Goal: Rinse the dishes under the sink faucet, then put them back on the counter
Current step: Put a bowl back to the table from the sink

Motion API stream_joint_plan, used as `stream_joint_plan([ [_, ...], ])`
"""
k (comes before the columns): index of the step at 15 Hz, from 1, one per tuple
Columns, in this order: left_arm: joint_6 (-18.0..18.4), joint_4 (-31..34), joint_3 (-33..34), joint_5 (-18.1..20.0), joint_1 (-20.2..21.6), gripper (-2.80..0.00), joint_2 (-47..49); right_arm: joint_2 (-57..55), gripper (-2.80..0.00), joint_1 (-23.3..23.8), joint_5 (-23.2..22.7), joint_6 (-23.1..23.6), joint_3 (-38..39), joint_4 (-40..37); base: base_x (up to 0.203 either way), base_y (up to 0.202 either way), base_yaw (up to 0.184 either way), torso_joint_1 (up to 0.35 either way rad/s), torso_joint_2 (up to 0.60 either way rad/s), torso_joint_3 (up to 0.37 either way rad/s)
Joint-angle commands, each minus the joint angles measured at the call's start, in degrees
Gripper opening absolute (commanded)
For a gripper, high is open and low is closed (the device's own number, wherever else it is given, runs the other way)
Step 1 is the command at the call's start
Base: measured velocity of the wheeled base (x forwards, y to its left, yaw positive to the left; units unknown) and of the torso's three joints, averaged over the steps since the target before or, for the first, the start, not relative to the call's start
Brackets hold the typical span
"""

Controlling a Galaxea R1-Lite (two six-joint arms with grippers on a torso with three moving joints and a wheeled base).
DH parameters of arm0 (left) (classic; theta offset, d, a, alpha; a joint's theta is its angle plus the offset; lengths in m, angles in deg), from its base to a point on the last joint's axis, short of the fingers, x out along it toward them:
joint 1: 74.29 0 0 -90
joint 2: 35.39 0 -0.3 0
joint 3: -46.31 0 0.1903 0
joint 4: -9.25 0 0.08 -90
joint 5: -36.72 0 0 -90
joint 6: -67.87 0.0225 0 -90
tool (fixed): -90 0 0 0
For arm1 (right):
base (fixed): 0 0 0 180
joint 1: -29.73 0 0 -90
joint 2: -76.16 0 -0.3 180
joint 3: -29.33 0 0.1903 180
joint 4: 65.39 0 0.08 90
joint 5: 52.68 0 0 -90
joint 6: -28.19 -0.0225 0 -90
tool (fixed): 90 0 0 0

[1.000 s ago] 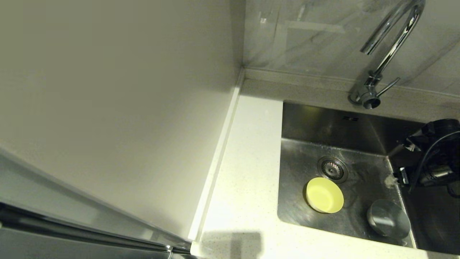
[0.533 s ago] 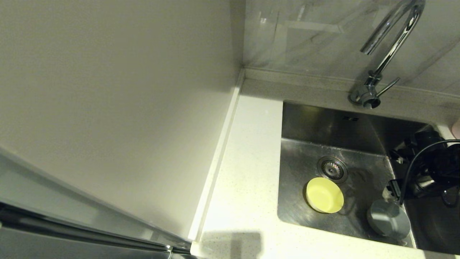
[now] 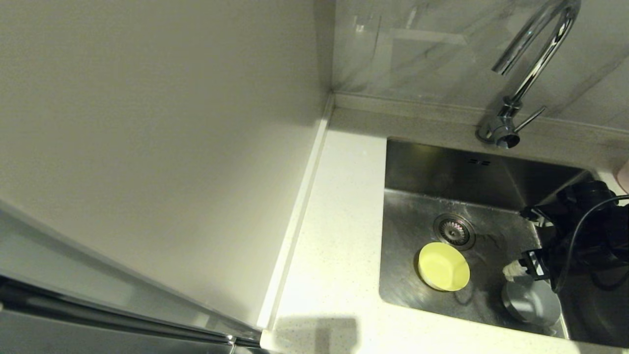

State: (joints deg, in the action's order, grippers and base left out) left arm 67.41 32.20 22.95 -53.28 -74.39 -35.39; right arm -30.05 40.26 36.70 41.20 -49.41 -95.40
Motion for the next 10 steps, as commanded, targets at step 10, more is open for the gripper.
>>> stream_joint_plan([
  [10,0.02,-0.02,0.18,0.0,0.01,-2.8,0.0,-11.51,0.0,-14.34,5.83,-1.54,-2.11,18.47,0.0,0.0,0.0,0.0,0.0,0.0],
])
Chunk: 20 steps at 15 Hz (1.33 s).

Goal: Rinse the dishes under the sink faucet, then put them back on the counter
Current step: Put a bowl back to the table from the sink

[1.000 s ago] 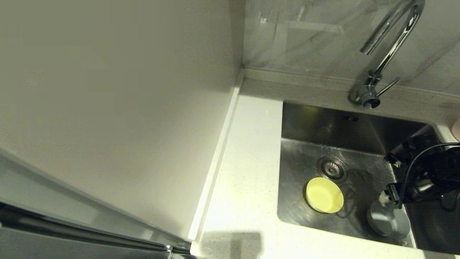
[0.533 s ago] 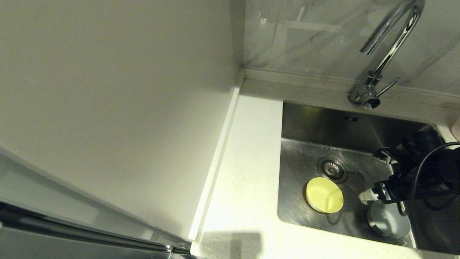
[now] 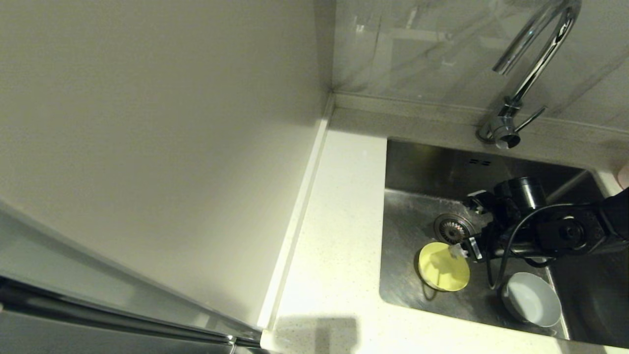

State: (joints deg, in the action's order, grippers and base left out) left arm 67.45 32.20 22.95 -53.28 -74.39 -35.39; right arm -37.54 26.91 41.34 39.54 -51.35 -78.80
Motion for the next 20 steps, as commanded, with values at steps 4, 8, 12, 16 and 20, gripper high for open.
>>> stream_joint_plan([
  [4,-0.02,-0.02,0.18,0.0,0.01,-2.8,0.0,-6.41,0.0,-1.1,1.92,0.47,-0.04,2.25,0.0,0.0,0.0,0.0,0.0,0.0],
  [8,-0.02,-0.02,0.18,0.0,0.01,-2.8,0.0,-8.54,0.0,-1.13,4.03,3.46,-1.19,2.43,0.0,0.0,0.0,0.0,0.0,0.0],
  [12,-0.02,-0.02,0.18,0.0,0.01,-2.8,0.0,-11.13,0.0,-1.13,7.47,4.82,-3.87,2.5,0.0,0.0,0.0,0.0,0.0,0.0],
  [16,-0.02,-0.02,0.18,0.0,0.01,-2.8,0.0,-12.53,0.0,-1.13,8.47,4.75,-3.86,2.6,0.0,0.0,0.0,0.0,0.0,0.0],
  [20,-0.02,-0.02,0.18,0.0,0.01,-2.8,0.0,-13.6,0.0,-1.13,9.62,4.74,-4.06,2.7,0.0,0.0,0.0,0.0,0.0,0.0],
])
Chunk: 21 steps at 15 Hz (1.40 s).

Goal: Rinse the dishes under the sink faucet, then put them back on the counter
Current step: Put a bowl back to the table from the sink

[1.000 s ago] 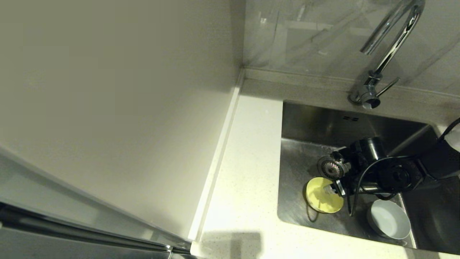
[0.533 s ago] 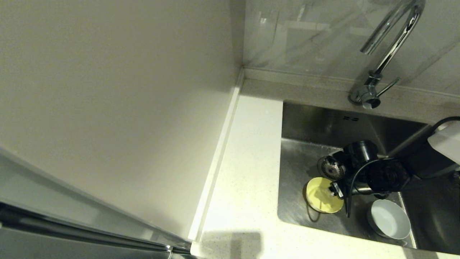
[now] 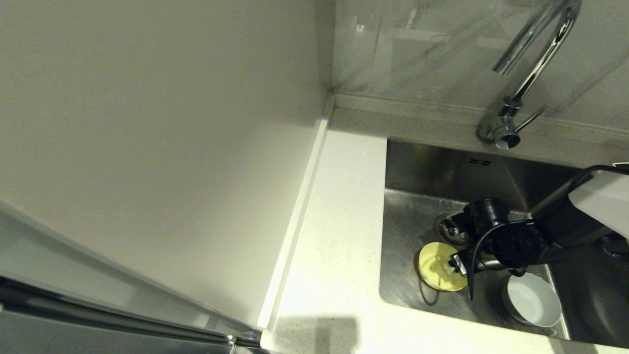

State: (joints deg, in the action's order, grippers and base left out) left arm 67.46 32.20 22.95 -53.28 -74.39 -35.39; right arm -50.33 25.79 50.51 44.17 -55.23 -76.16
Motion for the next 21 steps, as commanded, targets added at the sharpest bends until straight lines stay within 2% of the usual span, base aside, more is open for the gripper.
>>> stream_joint_plan([
  [1,-0.03,-0.02,0.18,0.0,0.01,-2.8,0.0,-0.92,0.0,-0.08,0.79,0.05,-0.48,0.18,0.0,0.0,0.0,0.0,0.0,0.0],
  [11,-0.03,-0.02,0.15,0.0,0.01,-2.8,0.0,-1.3,0.0,-0.11,2.51,-0.16,1.28,7.35,0.0,0.0,0.0,0.0,0.0,0.0],
  [15,-0.03,-0.02,0.18,0.0,0.01,-2.8,0.0,-1.76,0.0,-0.11,2.65,-0.16,1.51,7.71,0.0,0.0,0.0,0.0,0.0,0.0],
  [16,-0.03,-0.02,0.18,0.0,0.01,-2.8,0.0,-2.12,-2.8,-0.11,3.01,-0.16,1.41,7.78,0.0,0.0,0.0,0.0,0.0,0.0],
  [21,-0.03,-0.02,0.18,0.0,0.01,-2.8,0.0,-2.27,-2.8,-0.11,3.43,-0.25,1.16,7.71,0.0,0.0,0.0,0.0,0.0,0.0],
])
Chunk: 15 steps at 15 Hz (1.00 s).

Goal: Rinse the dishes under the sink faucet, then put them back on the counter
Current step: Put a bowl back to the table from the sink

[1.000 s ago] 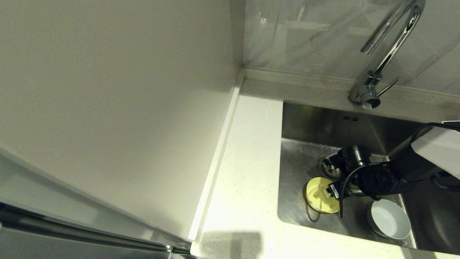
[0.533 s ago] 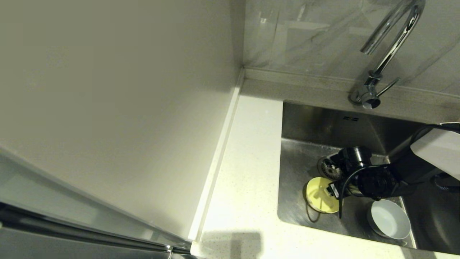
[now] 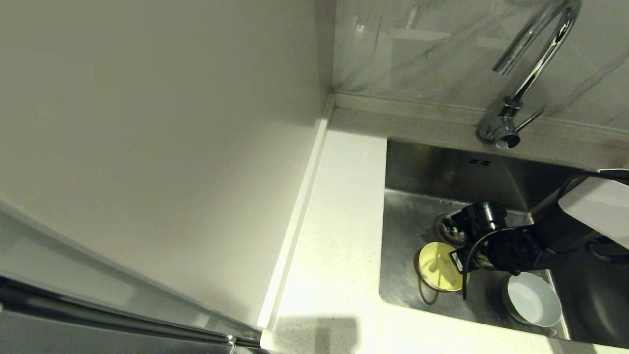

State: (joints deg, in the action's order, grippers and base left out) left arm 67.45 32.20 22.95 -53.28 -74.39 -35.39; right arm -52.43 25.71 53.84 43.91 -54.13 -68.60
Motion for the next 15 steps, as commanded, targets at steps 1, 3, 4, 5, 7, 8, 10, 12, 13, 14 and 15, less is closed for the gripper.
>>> stream_joint_plan([
  [1,-0.01,-0.02,0.18,0.0,0.01,-2.8,0.0,-0.16,-2.8,-0.02,0.1,0.01,0.15,0.14,0.0,0.0,0.0,0.0,0.0,0.0],
  [3,-0.01,-0.02,0.18,0.0,0.01,-2.8,0.0,0.24,-2.8,-0.02,0.19,-0.17,0.23,0.23,0.0,0.0,0.0,0.0,0.0,0.0],
  [4,-0.01,-0.02,0.18,0.0,0.01,-2.8,0.0,0.51,-2.8,-0.02,0.19,-0.17,0.23,0.23,0.0,0.0,0.0,0.0,0.0,0.0],
  [5,-0.01,-0.02,0.18,0.0,0.01,-2.8,0.0,0.89,-2.8,0.07,0.24,-0.17,0.13,0.32,0.0,0.0,0.0,0.0,0.0,0.0],
  [7,-0.01,-0.02,0.18,0.0,0.01,-2.8,0.0,1.54,-2.8,0.07,0.71,-0.31,-0.09,0.67,0.0,0.0,0.0,0.0,0.0,0.0],
  [8,-0.01,-0.02,0.18,0.0,0.01,-2.8,0.0,2.11,-2.8,0.15,1.0,-1.53,0.3,1.97,0.0,0.0,0.0,0.0,0.0,0.0],
  [10,-0.01,-0.02,0.17,0.0,0.01,-2.8,0.0,2.96,-2.8,0.07,3.41,-4.18,0.03,2.92,0.0,0.0,0.0,0.0,0.0,0.0],
  [12,-0.01,-0.02,0.18,0.0,0.01,-2.8,0.0,5.25,-2.8,0.27,4.77,-5.58,-0.17,2.95,0.0,0.0,0.0,0.0,0.0,0.0],
  [13,-0.01,-0.02,0.18,0.0,0.01,-2.8,0.0,6.81,-2.8,0.57,5.44,-6.05,-0.1,2.96,0.0,0.0,0.0,0.0,0.0,0.0],
  [14,-0.01,-0.02,0.18,0.0,0.01,-2.8,0.0,8.76,-2.8,1.07,6.0,-6.19,0.1,2.93,0.0,0.0,0.0,0.0,0.0,0.0],
  [15,-0.01,-0.02,0.18,0.0,0.01,-2.8,0.0,10.76,-2.8,1.68,6.41,-6.23,0.38,2.86,0.0,0.0,0.0,0.0,0.0,0.0],
])
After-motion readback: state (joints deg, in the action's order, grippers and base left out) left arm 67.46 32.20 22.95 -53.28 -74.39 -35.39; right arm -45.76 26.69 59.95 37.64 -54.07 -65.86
